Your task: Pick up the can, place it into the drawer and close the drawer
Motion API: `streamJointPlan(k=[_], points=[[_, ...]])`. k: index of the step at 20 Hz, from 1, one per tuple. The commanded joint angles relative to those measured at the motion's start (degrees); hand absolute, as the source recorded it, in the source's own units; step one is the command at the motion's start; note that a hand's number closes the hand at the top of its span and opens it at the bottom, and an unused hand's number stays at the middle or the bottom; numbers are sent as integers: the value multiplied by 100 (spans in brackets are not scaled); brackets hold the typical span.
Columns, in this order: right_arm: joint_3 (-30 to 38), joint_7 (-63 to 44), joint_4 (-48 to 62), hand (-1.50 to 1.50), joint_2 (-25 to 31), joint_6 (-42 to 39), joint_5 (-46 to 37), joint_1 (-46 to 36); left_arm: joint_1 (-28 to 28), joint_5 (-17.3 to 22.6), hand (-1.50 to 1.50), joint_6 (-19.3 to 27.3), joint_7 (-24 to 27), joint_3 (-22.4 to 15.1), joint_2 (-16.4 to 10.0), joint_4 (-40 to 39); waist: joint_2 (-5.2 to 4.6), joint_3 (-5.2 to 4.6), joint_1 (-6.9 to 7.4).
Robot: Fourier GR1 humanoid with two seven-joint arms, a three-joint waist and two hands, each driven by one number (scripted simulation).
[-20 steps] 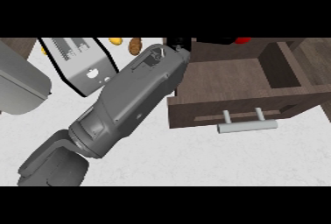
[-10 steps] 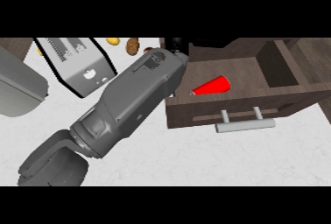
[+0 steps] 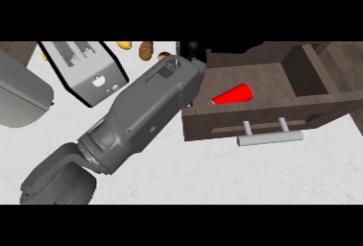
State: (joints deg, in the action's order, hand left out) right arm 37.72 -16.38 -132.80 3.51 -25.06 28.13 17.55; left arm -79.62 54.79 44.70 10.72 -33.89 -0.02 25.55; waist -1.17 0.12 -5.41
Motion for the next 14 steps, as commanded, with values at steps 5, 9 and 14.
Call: streamJointPlan(k=[5, 9, 14], points=[[-147, 767, -534, -150, 192, -456, -1336, -251, -38, 316, -150, 82, 306, -58, 2, 345, 24, -3, 131], [-627, 965, -685, -150, 120, -393, -2005, -646, -268, 476, -150, 186, 424, -29, 2, 280, -8, -2, 122], [-1377, 893, -651, -150, 219, -239, -3334, -1207, -166, 493, -150, 180, 634, -135, 2, 356, -1, -8, 335]])
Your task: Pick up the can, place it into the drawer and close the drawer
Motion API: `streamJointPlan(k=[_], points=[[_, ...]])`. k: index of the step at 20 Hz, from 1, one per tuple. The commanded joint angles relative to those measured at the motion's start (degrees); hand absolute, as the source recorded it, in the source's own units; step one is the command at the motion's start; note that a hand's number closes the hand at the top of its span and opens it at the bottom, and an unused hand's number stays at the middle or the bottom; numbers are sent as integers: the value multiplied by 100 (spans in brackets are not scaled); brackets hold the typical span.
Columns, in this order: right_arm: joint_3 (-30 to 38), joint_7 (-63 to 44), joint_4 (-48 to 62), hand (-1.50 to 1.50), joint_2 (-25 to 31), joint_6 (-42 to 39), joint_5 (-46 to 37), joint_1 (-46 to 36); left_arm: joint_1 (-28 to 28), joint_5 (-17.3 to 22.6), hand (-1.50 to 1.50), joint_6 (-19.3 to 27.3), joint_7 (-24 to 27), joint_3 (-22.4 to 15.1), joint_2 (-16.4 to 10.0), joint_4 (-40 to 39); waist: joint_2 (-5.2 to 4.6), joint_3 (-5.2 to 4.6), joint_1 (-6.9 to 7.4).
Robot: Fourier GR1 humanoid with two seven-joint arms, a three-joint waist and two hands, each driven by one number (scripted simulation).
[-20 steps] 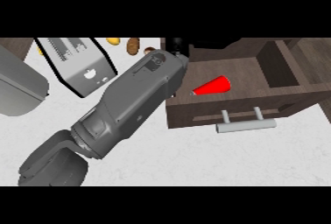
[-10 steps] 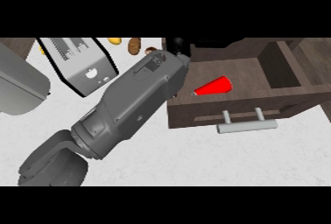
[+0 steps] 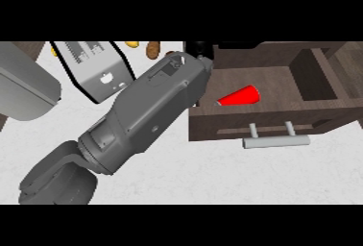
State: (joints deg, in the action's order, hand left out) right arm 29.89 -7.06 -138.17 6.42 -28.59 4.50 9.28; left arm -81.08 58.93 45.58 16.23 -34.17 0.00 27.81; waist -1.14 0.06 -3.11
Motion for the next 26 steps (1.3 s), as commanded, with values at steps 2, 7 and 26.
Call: streamJointPlan(k=[2, 7, 26], points=[[-638, 357, -186, -150, -79, -49, -1310, -161, 85, 72, -150, -243, 247, 69, 0, -181, 9, 1, 72], [-1628, 52, 351, -150, 21, 417, -2932, -1053, -82, 159, -150, 160, -168, -106, 0, 176, 60, -6, 276], [-3415, 997, 4891, -150, 263, 2281, -6559, -3506, 421, -412, -150, 366, -741, -98, -537, 959, 112, -7, 553]])
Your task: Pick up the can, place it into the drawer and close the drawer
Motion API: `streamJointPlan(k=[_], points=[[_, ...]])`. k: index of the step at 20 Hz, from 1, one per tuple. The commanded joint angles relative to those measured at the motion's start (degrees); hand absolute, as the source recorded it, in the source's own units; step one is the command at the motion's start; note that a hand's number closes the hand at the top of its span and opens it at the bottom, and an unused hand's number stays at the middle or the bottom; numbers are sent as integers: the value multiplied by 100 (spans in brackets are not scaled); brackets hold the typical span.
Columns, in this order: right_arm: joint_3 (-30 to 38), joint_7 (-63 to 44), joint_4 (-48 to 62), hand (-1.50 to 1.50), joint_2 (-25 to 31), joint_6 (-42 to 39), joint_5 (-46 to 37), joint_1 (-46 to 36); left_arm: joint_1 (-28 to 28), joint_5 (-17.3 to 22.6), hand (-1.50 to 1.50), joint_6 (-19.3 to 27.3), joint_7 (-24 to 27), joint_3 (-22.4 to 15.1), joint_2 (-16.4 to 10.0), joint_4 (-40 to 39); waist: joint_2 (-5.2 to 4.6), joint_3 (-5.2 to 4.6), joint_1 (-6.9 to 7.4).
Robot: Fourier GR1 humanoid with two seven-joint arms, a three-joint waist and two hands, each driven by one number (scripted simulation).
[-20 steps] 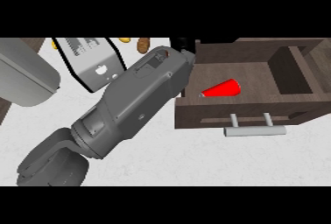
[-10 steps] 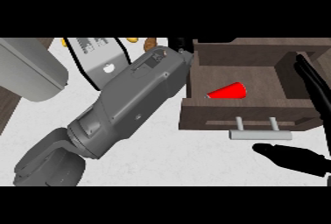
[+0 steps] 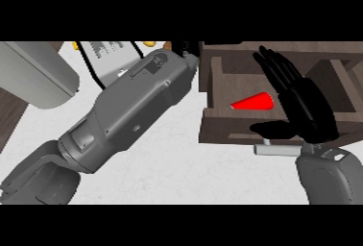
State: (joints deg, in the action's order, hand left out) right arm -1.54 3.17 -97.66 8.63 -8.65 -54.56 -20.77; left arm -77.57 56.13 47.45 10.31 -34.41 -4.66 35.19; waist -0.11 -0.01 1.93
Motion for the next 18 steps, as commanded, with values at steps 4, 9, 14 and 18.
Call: streamJointPlan(k=[4, 9, 14, 18], points=[[-342, -40, 1841, -150, -107, 868, -1134, -834, 145, -171, -150, -26, -508, 49, -609, 415, -8, 2, -10], [75, 289, 3404, -150, -33, 1609, -1215, -1430, 425, -320, -150, -47, -759, 39, -971, 912, -18, 5, 13], [68, 306, 4712, -150, -190, 2532, -1685, -1800, 783, -495, -150, -130, -777, 84, -1276, 1308, -36, 6, 52], [284, 77, 5538, -150, -315, 3208, -1901, -2292, 837, -604, -150, 95, -1058, 39, -1453, 1785, -45, 8, 117]])
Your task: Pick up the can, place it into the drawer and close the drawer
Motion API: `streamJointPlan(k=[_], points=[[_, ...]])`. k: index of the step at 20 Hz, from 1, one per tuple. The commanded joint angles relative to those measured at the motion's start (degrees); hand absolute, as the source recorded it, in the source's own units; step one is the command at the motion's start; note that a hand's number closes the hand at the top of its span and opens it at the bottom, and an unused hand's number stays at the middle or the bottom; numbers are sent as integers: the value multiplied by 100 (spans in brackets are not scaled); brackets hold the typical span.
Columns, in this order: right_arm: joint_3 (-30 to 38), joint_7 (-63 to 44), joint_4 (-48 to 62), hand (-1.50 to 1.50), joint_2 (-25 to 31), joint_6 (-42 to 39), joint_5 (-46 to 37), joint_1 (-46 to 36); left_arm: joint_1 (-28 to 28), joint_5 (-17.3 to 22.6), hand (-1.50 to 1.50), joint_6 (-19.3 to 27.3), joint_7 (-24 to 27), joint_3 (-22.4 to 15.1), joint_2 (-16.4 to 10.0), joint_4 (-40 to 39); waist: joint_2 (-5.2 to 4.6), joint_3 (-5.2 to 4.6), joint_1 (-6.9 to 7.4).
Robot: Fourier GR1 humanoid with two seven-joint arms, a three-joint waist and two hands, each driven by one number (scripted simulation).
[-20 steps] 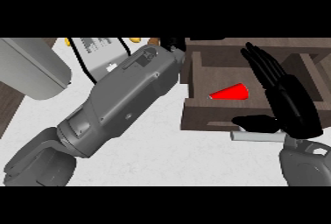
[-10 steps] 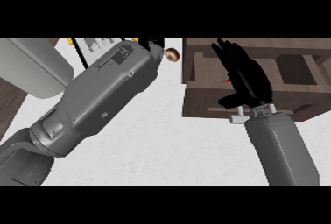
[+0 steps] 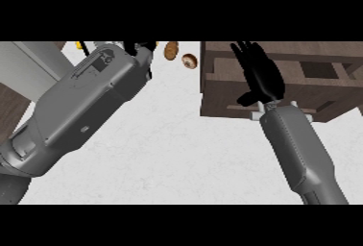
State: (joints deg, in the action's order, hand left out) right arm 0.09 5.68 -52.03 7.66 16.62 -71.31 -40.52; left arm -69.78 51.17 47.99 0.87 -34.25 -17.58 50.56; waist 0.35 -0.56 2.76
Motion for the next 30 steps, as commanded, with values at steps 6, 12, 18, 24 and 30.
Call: streamJointPlan(k=[6, 12, 18, 24, 30], points=[[448, 122, 1842, -150, -64, 1281, -166, -747, 445, -206, -150, 67, -380, 2, -522, 839, -93, 65, 102], [746, 189, 2739, -150, 94, 1928, -219, -1287, 486, -261, -150, -25, -517, 71, -608, 990, -166, 70, 199], [933, 21, 3345, -150, 255, 2248, -302, -1995, 493, -340, -150, -19, -754, 156, -807, 1246, -166, 69, 254], [1097, 80, 3703, -150, 540, 2431, -265, -2309, 616, -431, -150, 43, -744, 131, -697, 1447, -241, 73, 332], [1110, -257, 3933, -150, 571, 2095, -337, -2931, 627, -465, -150, -34, -940, 207, -977, 1619, -243, 68, 413]])
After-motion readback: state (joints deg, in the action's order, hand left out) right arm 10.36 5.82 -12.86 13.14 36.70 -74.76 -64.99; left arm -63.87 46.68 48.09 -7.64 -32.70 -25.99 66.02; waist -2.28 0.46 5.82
